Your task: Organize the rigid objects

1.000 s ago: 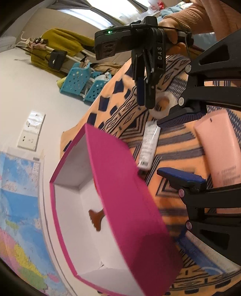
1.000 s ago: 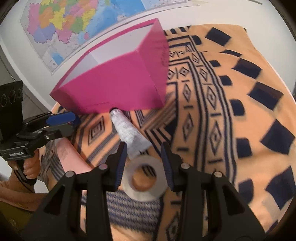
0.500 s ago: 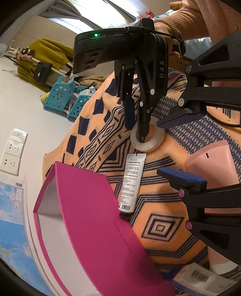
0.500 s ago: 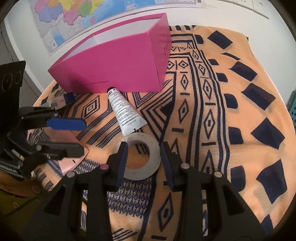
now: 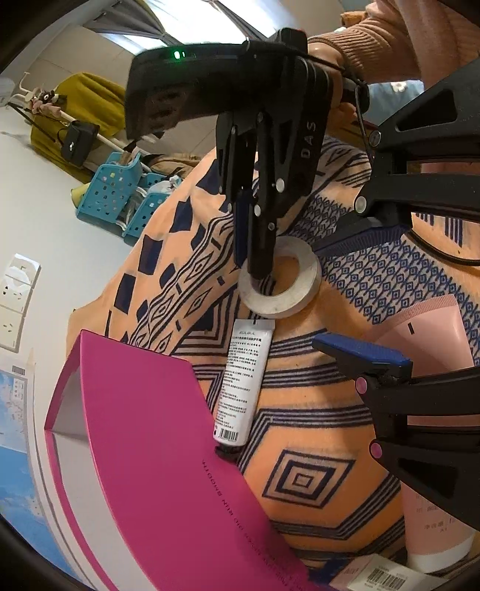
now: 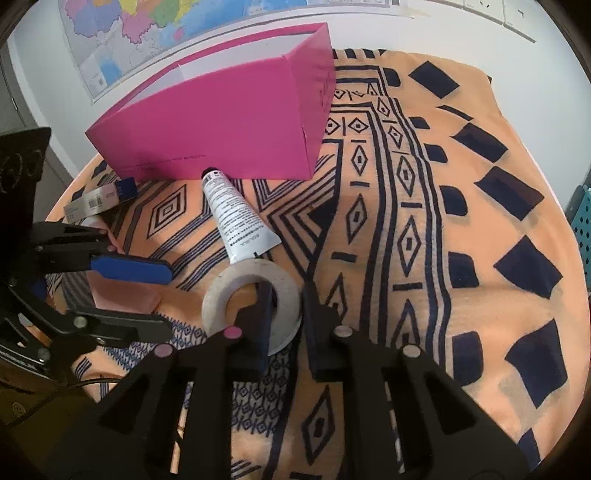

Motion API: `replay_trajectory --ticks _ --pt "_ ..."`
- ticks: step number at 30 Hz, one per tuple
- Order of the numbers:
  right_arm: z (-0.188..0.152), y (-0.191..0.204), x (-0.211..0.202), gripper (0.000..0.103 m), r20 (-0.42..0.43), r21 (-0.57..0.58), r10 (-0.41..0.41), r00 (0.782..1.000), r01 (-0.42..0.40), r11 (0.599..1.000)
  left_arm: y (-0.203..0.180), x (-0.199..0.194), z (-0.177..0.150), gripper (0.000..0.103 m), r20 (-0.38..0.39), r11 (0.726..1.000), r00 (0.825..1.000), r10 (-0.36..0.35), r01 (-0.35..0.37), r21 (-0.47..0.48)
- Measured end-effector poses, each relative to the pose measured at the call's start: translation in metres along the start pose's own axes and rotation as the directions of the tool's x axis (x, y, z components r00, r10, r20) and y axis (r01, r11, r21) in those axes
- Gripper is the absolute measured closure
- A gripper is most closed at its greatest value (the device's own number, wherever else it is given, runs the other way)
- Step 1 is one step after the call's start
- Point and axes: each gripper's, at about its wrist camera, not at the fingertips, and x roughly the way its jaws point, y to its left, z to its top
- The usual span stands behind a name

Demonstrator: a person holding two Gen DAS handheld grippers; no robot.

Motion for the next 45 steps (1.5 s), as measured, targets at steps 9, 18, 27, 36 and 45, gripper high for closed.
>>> replay_trajectory --ticks 9,18,27,36,45 --pt "0.020 0.020 -0.028 0.085 0.100 -0.027 0.046 0.994 -0.044 0.999 0.004 -0.027 0.011 0.065 0.085 0.999 0.996 -0.029 0.032 -0.032" --pt "0.049 0.042 -0.040 0.085 0.167 -0.090 0.089 0.982 -0.074 0.993 0.015 -0.058 0.027 0.070 0.166 0.999 0.986 0.031 -0.024 -0.045" --pt "0.090 0.054 -0.047 0.085 0.230 -0.156 0.098 0.968 -0.062 0.986 0.023 -0.084 0.057 0.070 0.234 0.995 0.967 0.103 -0.098 -0.033" --pt "0.127 0.050 -0.043 0.086 0.274 -0.151 0.103 0.956 -0.063 0.986 0.037 -0.090 0.092 0.070 0.263 0.986 0.951 0.164 -0.161 -0.032" --pt "0.152 0.041 -0.020 0.086 0.252 -0.116 0.084 0.964 -0.056 0.992 0.057 -0.078 0.113 0.070 0.234 0.982 0.954 0.188 -0.180 -0.058"
